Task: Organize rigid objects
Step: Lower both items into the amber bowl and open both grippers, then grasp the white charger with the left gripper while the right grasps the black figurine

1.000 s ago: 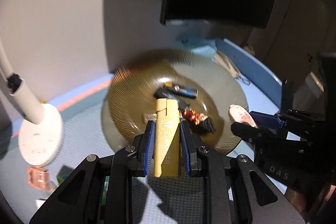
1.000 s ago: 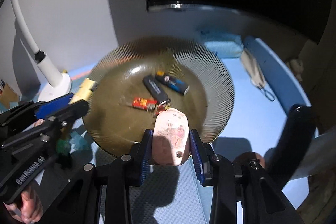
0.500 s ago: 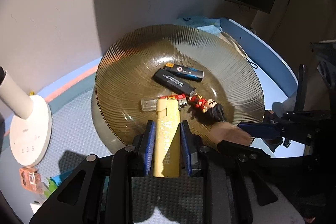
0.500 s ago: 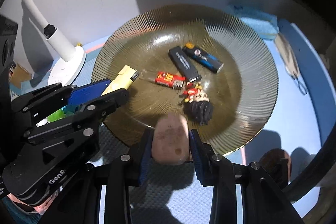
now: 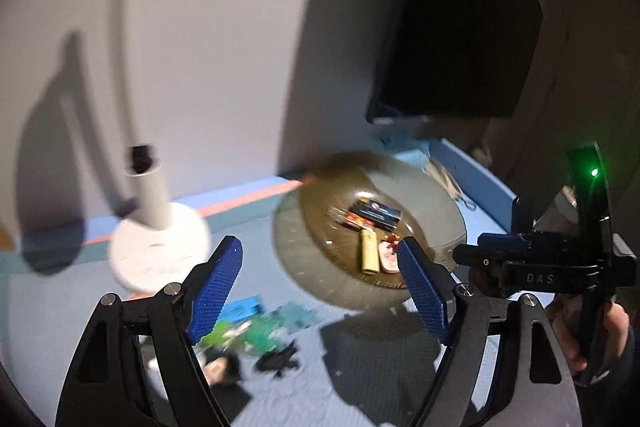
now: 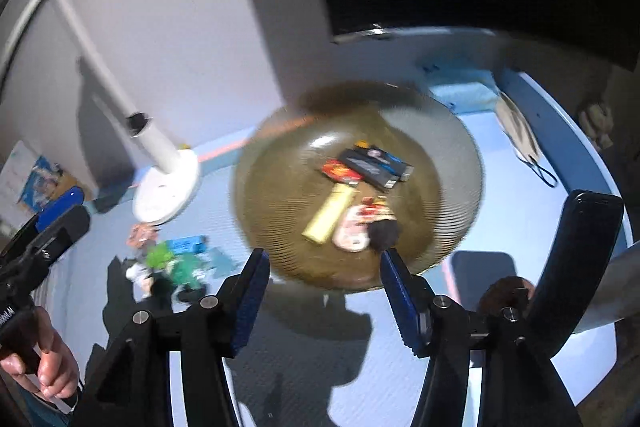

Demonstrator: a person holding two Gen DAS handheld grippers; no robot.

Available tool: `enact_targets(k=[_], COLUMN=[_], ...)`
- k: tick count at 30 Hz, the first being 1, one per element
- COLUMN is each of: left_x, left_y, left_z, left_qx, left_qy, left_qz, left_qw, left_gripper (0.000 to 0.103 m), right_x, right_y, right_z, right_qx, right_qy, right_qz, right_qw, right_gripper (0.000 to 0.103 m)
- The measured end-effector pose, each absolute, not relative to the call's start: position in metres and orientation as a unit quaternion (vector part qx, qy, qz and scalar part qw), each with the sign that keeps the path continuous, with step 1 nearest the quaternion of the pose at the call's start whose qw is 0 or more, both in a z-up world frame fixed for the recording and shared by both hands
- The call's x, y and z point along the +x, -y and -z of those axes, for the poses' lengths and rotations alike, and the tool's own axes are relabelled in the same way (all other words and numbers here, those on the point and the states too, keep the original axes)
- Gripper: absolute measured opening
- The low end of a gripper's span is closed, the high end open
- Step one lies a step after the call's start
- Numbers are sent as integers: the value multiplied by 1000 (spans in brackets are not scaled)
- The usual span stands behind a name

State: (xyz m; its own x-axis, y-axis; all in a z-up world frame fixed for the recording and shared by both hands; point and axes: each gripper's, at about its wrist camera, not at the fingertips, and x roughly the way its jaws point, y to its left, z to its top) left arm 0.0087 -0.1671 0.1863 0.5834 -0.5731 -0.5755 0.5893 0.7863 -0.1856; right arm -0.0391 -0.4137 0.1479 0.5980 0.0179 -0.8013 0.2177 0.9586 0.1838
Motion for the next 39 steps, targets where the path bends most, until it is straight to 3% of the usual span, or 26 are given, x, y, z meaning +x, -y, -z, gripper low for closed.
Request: enact_targets(k=[5, 7, 9, 15, 21, 35, 39], left_x=[-14, -22, -25, -14, -13, -13, 0], left_y=[96, 65, 38, -28, -39, -22, -11], left_z=[-194, -186, -170, -80, -25, -20, -37], left_qx=[-10, -13, -16, -69, -88, -34, -35], left_qy=[-298, -299, -306, -392, -441, -447, -452], left_qz=[269, 234, 191, 76, 56, 63, 108], left_qw=[916, 925, 932, 914, 892, 892, 885], left_gripper=[79, 84, 90, 90, 90, 90, 90], right_x=[-55, -60, -63, -53, -43, -100, -88], right_y=[369, 354, 335, 302, 291, 251, 242], right_z=[-152, -144, -127, -52, -5, -17, -57], right_qx=[134, 139, 149, 194, 175, 214, 146], right_qy=[-419, -412, -408, -435, -457, -440, -433], right_qz=[0, -19, -44, -76, -47, -101, -93], right_qw=[898, 900, 900, 876, 871, 867, 885], right_gripper=[61, 63, 65, 66, 67, 70, 70])
